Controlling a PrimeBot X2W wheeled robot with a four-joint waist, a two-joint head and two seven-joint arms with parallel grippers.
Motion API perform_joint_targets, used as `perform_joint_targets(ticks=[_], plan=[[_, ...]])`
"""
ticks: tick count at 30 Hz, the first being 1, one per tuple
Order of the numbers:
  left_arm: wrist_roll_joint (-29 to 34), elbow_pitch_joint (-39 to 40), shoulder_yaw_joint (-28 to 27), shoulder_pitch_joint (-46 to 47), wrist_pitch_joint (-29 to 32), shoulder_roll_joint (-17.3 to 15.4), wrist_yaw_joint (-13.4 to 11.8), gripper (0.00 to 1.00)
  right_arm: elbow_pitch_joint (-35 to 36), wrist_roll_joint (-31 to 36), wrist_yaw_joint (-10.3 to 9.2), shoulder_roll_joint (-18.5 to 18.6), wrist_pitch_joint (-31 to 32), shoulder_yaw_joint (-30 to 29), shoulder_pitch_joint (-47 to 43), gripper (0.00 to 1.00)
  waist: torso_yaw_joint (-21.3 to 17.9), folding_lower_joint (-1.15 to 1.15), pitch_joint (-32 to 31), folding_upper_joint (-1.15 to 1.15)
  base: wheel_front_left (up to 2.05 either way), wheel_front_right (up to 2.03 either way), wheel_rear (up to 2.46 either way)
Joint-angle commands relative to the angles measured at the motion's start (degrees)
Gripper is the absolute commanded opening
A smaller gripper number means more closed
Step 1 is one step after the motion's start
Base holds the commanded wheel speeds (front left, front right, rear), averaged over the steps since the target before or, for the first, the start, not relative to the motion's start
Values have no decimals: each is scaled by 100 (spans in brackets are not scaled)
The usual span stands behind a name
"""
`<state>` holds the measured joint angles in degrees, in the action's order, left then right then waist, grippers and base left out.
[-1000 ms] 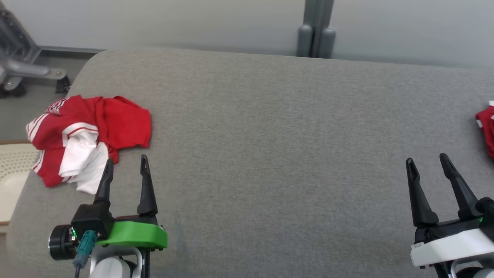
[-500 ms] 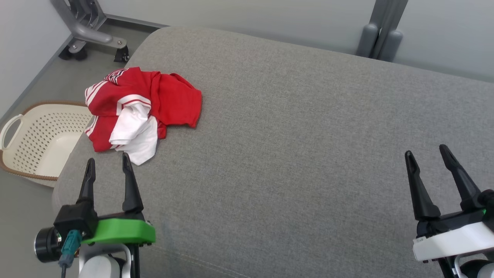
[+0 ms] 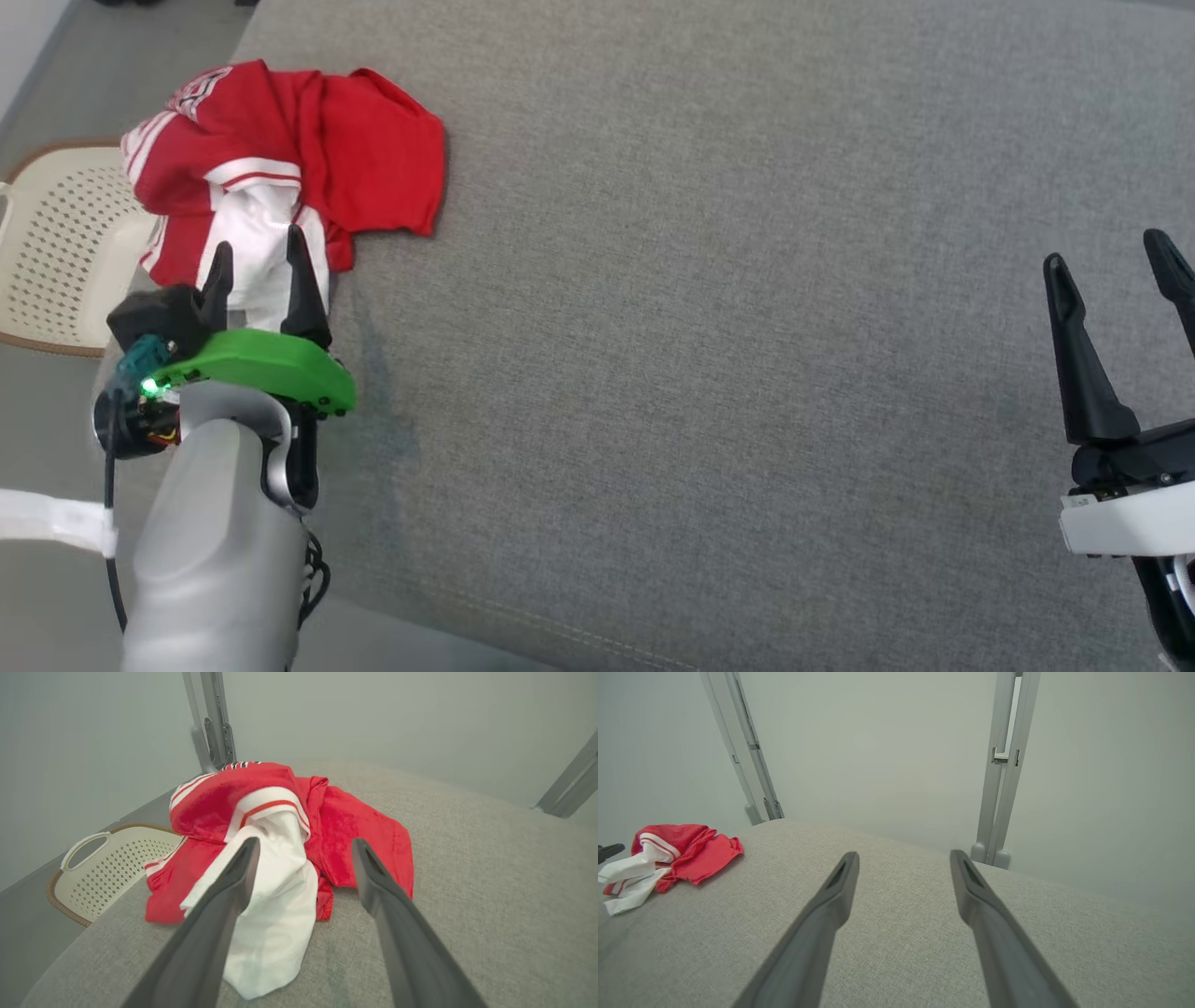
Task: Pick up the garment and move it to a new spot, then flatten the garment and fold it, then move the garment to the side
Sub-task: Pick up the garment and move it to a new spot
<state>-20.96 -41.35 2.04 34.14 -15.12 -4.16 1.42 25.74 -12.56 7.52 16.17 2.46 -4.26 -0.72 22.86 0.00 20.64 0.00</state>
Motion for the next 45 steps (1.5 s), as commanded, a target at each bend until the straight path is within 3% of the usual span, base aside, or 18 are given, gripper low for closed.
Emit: perform_joint_targets(ticks=[1, 5, 9, 11, 15, 19, 27, 32, 38, 45], plan=[[-36, -360, -27, 319, -1, -81, 68, 100, 32, -26, -7, 47, 20, -23, 126, 100, -483, 0, 930, 0, 0, 0, 0], [-208, -1514, -162, 882, 4, -192, 190, 100, 25, -45, -7, 87, -17, -42, 235, 100, -610, 0, 1128, 0, 0, 0, 0], [-342, -2130, -342, 1207, 7, -277, 125, 100, -26, -46, -7, 90, -57, -70, 275, 100, -654, 0, 1201, 0, 0, 0, 0], [-363, -2145, -428, 1230, 11, -318, 149, 0, -47, -31, -7, 88, -82, -82, 304, 100, -669, 0, 1193, 0, 0, 0, 0], [-252, -1520, -749, 909, 2, -459, 91, 0, -111, -5, -7, 52, -180, -32, 356, 100, -687, 0, 1029, 0, 0, 0, 0], [119, -324, -1187, 273, -2, -533, 35, 0, -308, 4, -7, -21, -330, 118, 360, 100, -753, 0, 606, 0, 0, 0, 0], [822, 1741, -1526, -1043, -1, -255, -27, 0, -777, -49, -7, -233, -636, 397, 192, 100, -962, 0, -300, 0, 0, 0, 0], [1113, 2565, -1286, -1690, -2, -114, -11, 0, -985, -81, -7, -389, -742, 486, 40, 100, -1125, 0, -707, 0, 0, 0, 0], [1390, 3355, -568, -2116, 217, -3, 156, 0, -1071, -69, -7, -566, -860, 478, -62, 100, -1576, 0, -877, 0, 0, 0, 0], [1499, 3527, 613, -1545, 634, 74, 438, 0, -1115, -111, -7, -707, -985, 550, 146, 100, -2593, 0, -474, 0, 0, 0, 0]])
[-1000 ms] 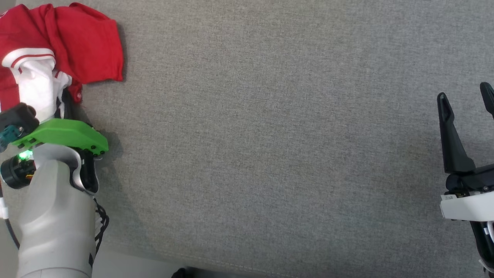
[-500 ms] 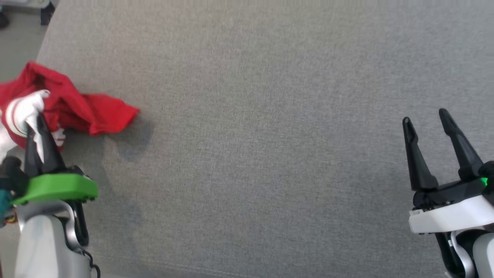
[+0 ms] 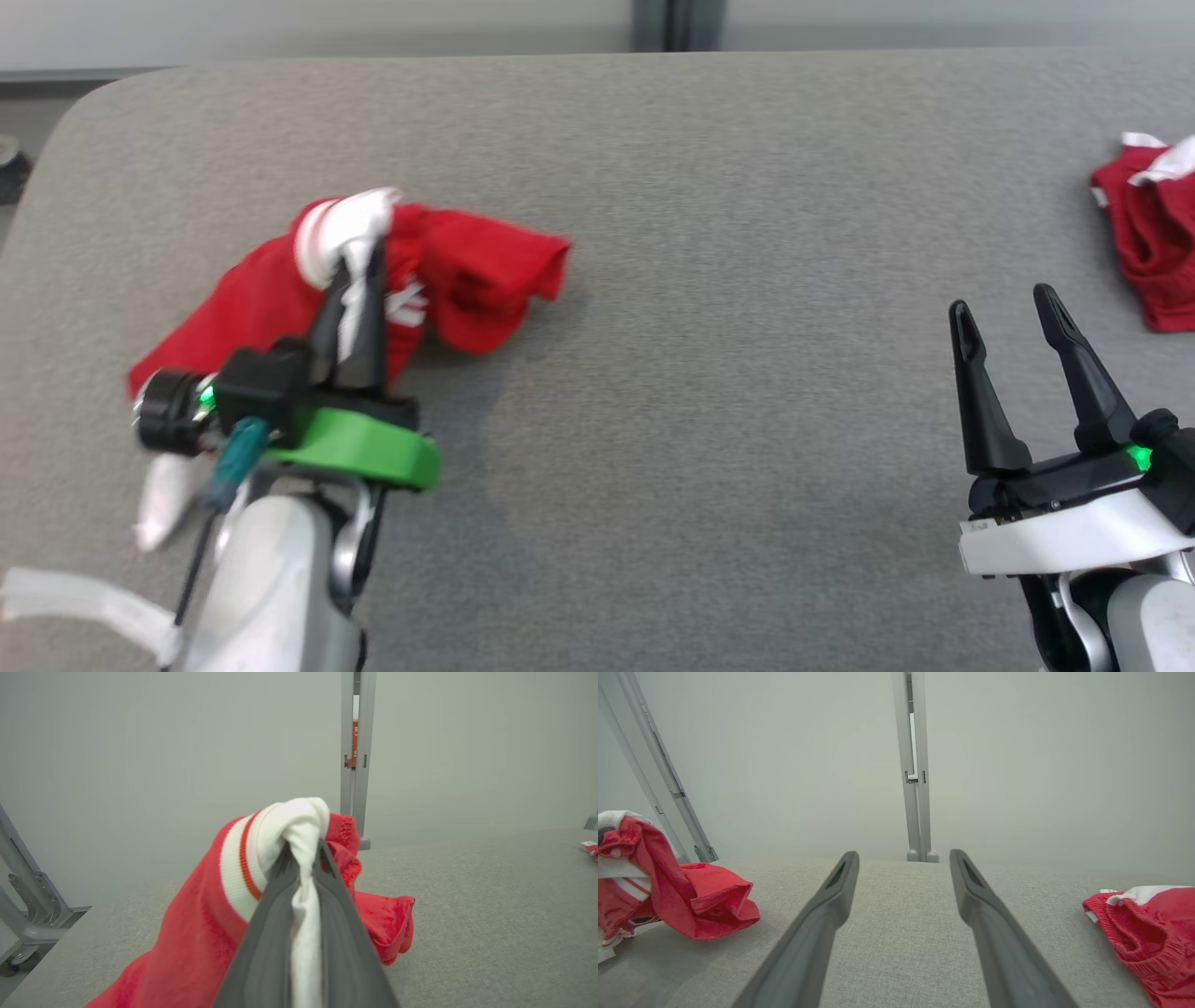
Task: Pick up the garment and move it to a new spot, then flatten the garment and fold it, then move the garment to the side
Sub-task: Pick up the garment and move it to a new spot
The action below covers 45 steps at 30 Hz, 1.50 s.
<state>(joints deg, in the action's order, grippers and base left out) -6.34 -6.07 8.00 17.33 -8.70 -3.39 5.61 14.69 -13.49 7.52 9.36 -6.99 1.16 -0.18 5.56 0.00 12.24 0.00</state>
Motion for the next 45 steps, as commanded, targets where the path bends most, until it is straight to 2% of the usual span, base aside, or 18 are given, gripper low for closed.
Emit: perform_joint_targets(ticks=[1, 6, 11, 15, 18, 20, 21, 27, 32, 39, 45], plan=[[58, -29, 191, 242, 45, 2, 48, 0, -35, -43, -7, -54, -72, 10, 113, 100, -1021, 0, 450, 0, 0, 0, 0], [66, -253, 1050, 926, 198, 16, 134, 0, -246, -125, -6, -214, -319, 42, 256, 100, -1803, 0, 941, 0, 0, 0, 0], [-120, -649, 1799, 1290, 324, 17, 168, 0, -539, -234, -6, -350, -544, 72, 364, 100, -2311, 0, 1322, 0, 0, 0, 0], [-291, -1012, 2183, 1361, 346, 20, 174, 0, -705, -292, -6, -407, -676, 97, 465, 100, -2423, 0, 1497, 0, 0, 0, 0], [-372, -1191, 2395, 1378, 209, 23, 125, 0, -790, -271, -6, -415, -729, 102, 516, 100, -2329, 0, 1531, 0, 0, 0, 0], [-432, -1228, 2487, 1365, 51, 24, 41, 47, -826, -241, -6, -370, -744, 110, 548, 100, -2193, 0, 1482, 0, 0, 0, 0], [-459, -1223, 2540, 1342, -36, 25, 5, 100, -844, -236, -7, -351, -755, 109, 562, 100, -2103, 0, 1434, 0, 0, 0, 0], [-621, -967, 2552, 1052, -406, 29, -279, 100, -902, -175, -7, -177, -732, 133, 521, 100, -1529, 0, 957, 0, 0, 0, 0], [-786, -585, 2219, 578, -541, -108, -606, 100, -891, -141, -7, -71, -577, 145, 353, 100, -1119, 0, 474, 0, 0, 0, 0], [-1121, -286, 1401, -122, -603, -489, -1129, 100, -825, -125, -7, 42, -308, 39, 83, 100, -584, 0, 10, 0, 0, 0, 0], [-1351, -283, 774, -705, -648, -861, -1298, 100, -872, -129, -7, 94, -132, -23, -126, 100, -344, 0, -285, 0, 0, 0, 0]])
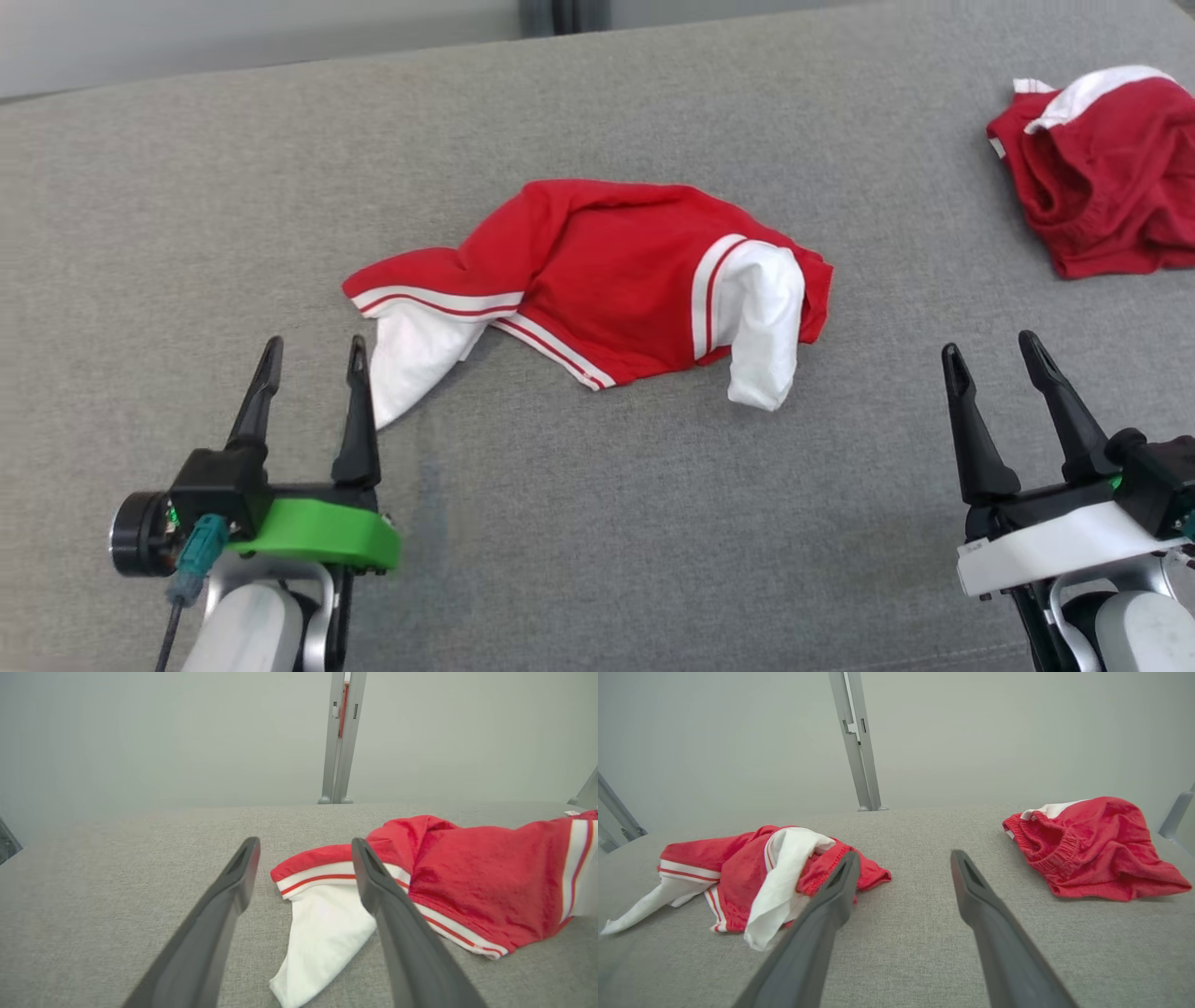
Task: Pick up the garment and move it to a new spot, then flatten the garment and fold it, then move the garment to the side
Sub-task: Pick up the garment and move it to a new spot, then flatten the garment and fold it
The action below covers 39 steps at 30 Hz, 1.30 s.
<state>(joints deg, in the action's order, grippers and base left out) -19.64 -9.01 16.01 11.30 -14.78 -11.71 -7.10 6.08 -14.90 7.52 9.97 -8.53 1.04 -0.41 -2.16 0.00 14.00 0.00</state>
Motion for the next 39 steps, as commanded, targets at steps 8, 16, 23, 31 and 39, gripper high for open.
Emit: perform_joint_targets(ticks=[8, 16, 23, 31, 39], plan=[[-5, 107, -183, -557, -43, -108, -62, 100, -54, 30, -7, 39, 145, -8, -334, 100, 381, 0, -757, 0, 0, 0, 0], [18, 136, -132, -848, -46, -109, -1, 100, 90, 71, -7, -42, 286, -6, -637, 100, 226, 0, -968, 0, 0, 0, 0], [6, 116, -105, -971, -46, -103, 0, 100, 198, 98, -7, -108, 368, 3, -760, 100, 170, 0, -1076, 0, 0, 0, 0], [-19, 104, -96, -980, -47, -122, -13, 100, 233, 93, -7, -124, 376, -2, -750, 100, 172, 0, -1079, 0, 0, 0, 0], [28, 192, -68, -867, -47, -124, -46, 100, 252, 67, -7, -102, 384, -31, -699, 100, 229, 0, -964, 0, 0, 0, 0]])
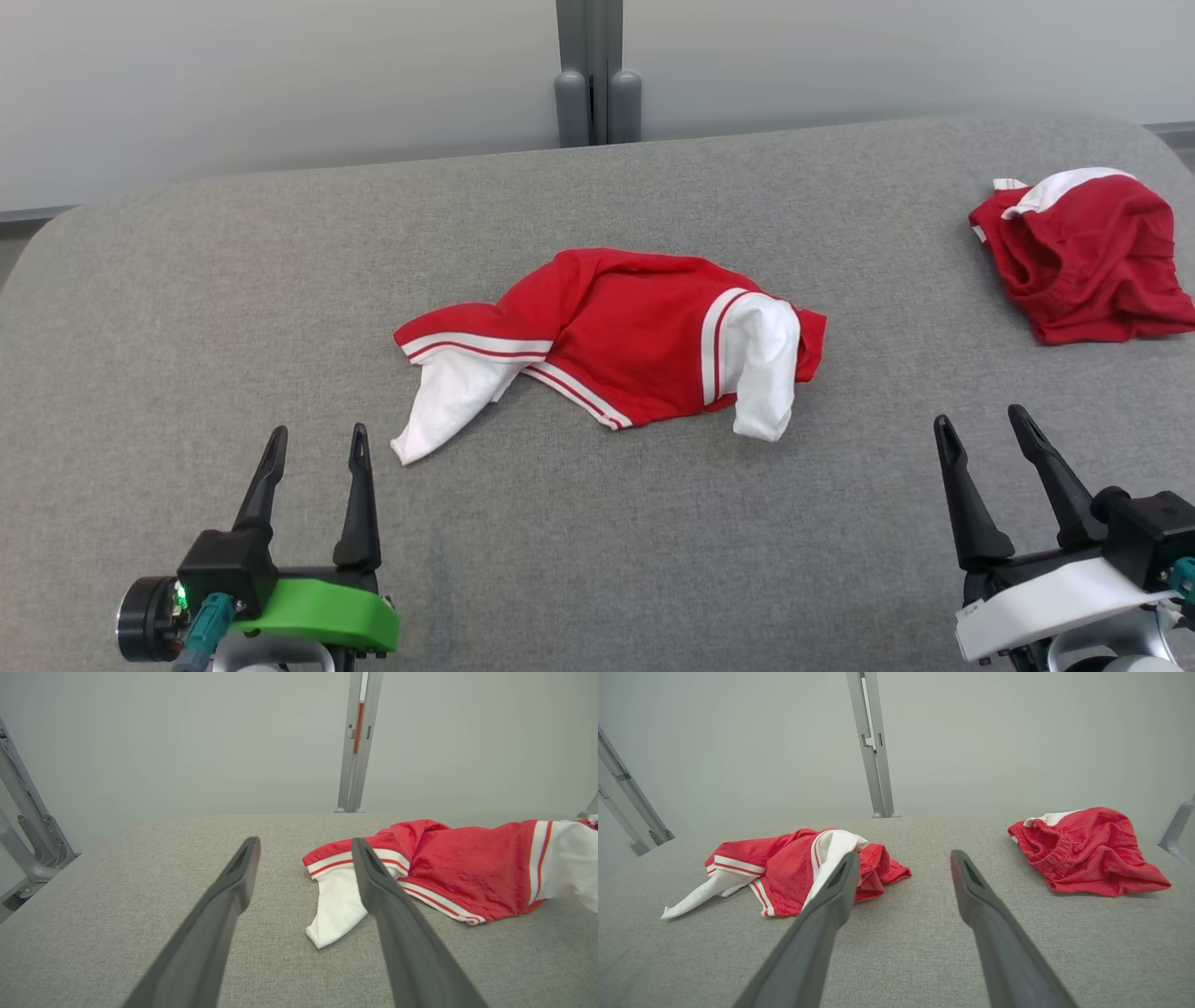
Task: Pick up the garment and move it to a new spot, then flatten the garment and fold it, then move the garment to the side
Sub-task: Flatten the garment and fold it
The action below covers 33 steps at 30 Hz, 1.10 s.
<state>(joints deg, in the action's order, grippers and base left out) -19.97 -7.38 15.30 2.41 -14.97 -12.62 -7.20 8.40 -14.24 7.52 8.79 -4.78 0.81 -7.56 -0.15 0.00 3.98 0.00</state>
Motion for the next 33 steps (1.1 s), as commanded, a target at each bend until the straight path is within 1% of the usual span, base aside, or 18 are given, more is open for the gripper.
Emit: perform_joint_targets(ticks=[1, 5, 9, 14, 18, 19, 20, 22, 25, 30, 33], plan=[[72, 49, 8, 59, -28, -30, -32, 100, 19, 2, -7, 31, 23, 0, 39, 100, 48, 0, 72, 0, 0, 0, 0], [144, 183, 48, 321, -28, 5, -20, 100, -15, -64, -7, 127, 91, 130, 255, 100, 200, 0, 381, 0, 0, 0, 0], [236, 309, 104, 639, -23, 83, 21, 100, -210, -191, -7, 265, 168, 503, 648, 100, 386, 0, 806, 0, 0, 0, 0], [405, 382, 191, 992, -23, 227, 123, 100, -782, -364, -7, 351, 201, 1083, 1258, 100, 572, 0, 1203, 0, 0, 0, 0], [490, 375, 190, 1132, -23, 327, 190, 100, -1377, -499, -7, 320, 277, 1302, 1665, 100, 632, 0, 1335, 0, 0, 0, 0], [505, 363, 184, 1144, -23, 345, 207, 100, -1448, -539, -6, 323, 237, 1358, 1739, 51, 641, 0, 1348, 0, 0, 0, 0], [530, 345, 173, 1162, -24, 365, 221, 100, -1512, -597, -6, 340, 172, 1441, 1818, 0, 649, 0, 1362, 0, 0, 0, 0], [551, 320, 153, 1169, -24, 384, 258, 100, -1527, -672, -7, 385, 91, 1513, 1869, 0, 651, 0, 1366, 0, 0, 0, 0], [592, 303, 89, 1162, -24, 395, 271, 100, -1314, -722, -6, 447, -117, 1678, 1893, 0, 618, 0, 1348, 0, 0, 0, 0], [667, 356, -64, 1087, -23, 386, 279, 100, -524, -753, -7, 602, -446, 1928, 1873, 0, 443, 0, 1334, 0, 0, 0, 0], [709, 377, -140, 1064, -24, 375, 299, 100, -34, -704, -7, 669, -549, 1863, 1851, 0, 304, 0, 1332, 0, 0, 0, 0]])
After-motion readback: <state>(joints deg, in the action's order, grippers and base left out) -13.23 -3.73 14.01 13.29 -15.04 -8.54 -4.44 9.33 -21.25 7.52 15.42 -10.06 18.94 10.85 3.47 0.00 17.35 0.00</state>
